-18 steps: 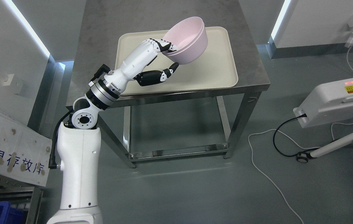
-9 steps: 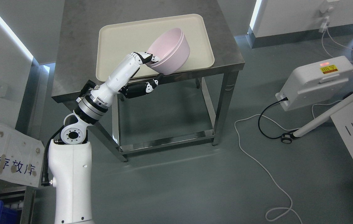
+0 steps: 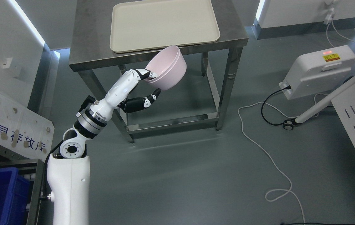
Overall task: Stack pink IKEA bowls on left shelf middle
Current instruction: 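Hold the stacked bowls in the left hand while turning toward the blue-bin shelf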
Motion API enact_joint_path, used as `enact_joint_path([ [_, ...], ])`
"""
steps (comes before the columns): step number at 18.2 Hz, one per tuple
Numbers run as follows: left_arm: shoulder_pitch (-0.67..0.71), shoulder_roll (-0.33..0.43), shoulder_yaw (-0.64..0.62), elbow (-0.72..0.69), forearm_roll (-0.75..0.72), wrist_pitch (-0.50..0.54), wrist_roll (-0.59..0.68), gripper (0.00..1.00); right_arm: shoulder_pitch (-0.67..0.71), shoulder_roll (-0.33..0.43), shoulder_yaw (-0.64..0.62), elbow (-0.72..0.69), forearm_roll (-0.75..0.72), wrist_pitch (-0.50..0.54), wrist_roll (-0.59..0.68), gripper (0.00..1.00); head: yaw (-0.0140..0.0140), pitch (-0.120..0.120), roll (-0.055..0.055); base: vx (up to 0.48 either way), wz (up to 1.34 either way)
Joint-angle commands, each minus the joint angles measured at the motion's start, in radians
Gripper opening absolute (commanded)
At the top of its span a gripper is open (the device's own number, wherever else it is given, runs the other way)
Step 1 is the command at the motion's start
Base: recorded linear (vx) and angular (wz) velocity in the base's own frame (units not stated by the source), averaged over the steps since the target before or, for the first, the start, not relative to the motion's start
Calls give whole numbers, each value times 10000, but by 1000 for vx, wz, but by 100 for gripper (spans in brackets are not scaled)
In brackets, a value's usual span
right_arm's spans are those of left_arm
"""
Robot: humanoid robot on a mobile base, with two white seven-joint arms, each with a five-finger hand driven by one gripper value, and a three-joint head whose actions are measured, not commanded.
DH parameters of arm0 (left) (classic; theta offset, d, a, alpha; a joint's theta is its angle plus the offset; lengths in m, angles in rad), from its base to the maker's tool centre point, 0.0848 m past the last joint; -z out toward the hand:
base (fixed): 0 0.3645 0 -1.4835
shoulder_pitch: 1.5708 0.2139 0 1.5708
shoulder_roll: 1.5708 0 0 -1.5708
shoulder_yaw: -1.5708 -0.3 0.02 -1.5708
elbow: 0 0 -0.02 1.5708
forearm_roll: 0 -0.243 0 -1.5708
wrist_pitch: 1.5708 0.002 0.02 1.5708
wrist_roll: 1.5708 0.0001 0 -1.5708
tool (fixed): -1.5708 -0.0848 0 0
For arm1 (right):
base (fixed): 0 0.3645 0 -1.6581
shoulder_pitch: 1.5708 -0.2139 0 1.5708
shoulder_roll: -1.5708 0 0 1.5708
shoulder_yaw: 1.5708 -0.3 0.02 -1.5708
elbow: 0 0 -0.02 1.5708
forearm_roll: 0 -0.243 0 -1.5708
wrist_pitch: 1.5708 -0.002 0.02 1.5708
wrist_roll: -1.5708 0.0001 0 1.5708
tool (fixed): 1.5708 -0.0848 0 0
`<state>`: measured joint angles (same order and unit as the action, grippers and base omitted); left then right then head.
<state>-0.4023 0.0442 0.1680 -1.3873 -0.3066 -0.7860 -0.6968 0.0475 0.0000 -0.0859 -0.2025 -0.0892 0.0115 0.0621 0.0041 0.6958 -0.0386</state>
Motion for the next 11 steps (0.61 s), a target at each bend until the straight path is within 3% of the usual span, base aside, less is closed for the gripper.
enact_joint_path([
  [1,1197,417,420,-667,59,6,3,9,0,-174,0,0,3,8,-8,100,0,0,0,-227,18],
  [11,1829,540,1188,-1145,304,6,-89,11,0,-174,0,0,3,8,-8,100,0,0,0,-276,139],
])
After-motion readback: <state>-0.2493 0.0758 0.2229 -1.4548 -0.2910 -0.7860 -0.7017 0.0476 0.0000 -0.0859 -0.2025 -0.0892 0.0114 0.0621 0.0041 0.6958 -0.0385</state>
